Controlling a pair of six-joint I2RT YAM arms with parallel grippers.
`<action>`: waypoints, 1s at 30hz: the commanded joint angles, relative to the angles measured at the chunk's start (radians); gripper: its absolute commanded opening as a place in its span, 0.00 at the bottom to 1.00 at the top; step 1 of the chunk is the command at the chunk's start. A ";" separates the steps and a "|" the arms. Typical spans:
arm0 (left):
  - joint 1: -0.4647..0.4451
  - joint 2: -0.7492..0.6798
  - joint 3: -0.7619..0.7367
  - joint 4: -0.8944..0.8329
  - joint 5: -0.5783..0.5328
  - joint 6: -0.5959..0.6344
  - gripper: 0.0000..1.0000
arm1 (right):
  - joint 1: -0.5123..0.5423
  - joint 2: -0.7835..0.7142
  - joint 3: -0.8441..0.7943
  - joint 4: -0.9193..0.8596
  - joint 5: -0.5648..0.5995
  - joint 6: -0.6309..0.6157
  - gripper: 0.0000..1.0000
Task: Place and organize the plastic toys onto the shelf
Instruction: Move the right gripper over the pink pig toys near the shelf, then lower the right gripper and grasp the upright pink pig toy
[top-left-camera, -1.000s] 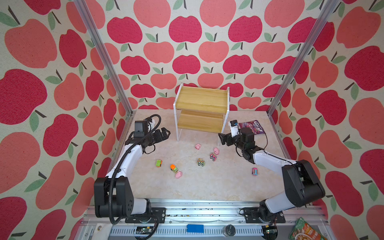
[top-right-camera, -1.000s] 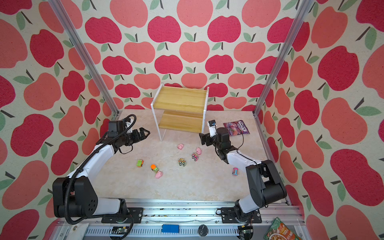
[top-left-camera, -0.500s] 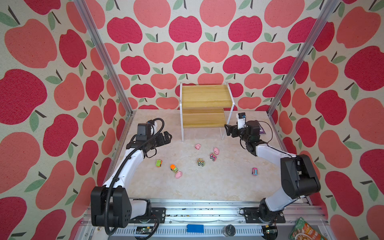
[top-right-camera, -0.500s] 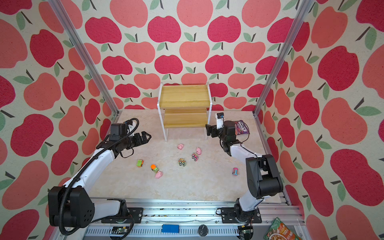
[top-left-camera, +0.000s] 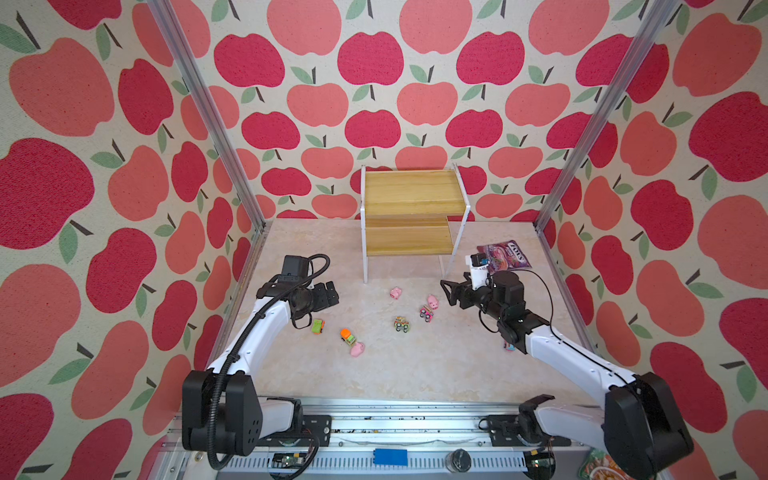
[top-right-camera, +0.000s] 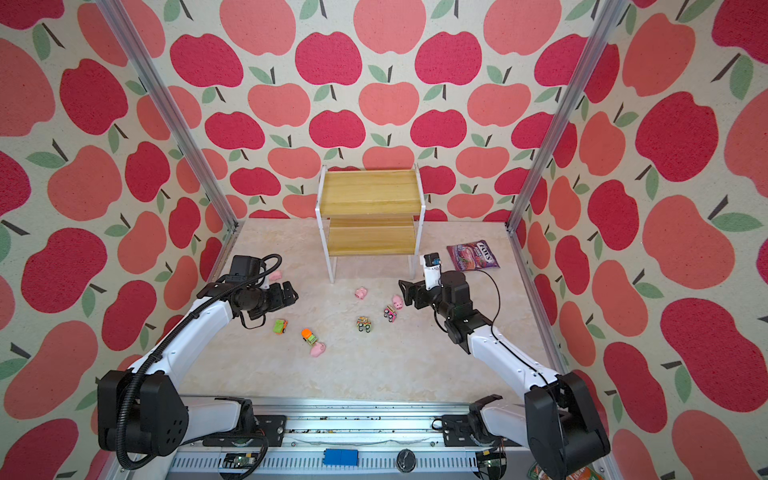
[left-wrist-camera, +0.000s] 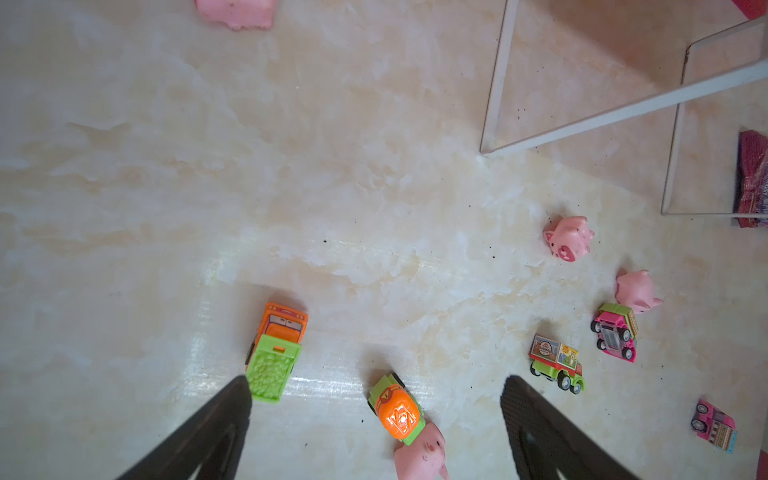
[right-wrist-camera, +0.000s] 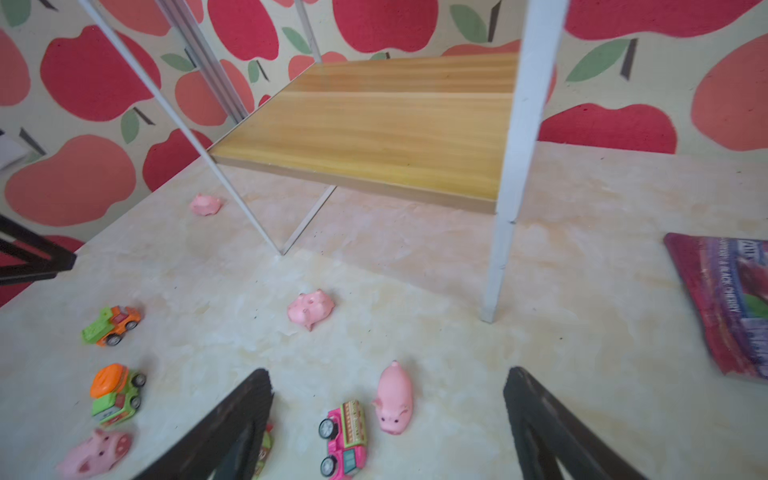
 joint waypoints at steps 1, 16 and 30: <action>-0.013 0.009 -0.013 -0.091 -0.011 -0.028 0.96 | 0.046 0.016 -0.023 -0.122 -0.012 0.039 0.89; -0.134 0.008 -0.044 -0.048 -0.022 -0.048 0.95 | 0.133 0.196 0.032 -0.183 0.223 0.312 0.75; -0.163 0.019 0.003 -0.031 -0.029 0.009 0.96 | 0.199 0.353 0.130 -0.119 0.425 0.194 0.67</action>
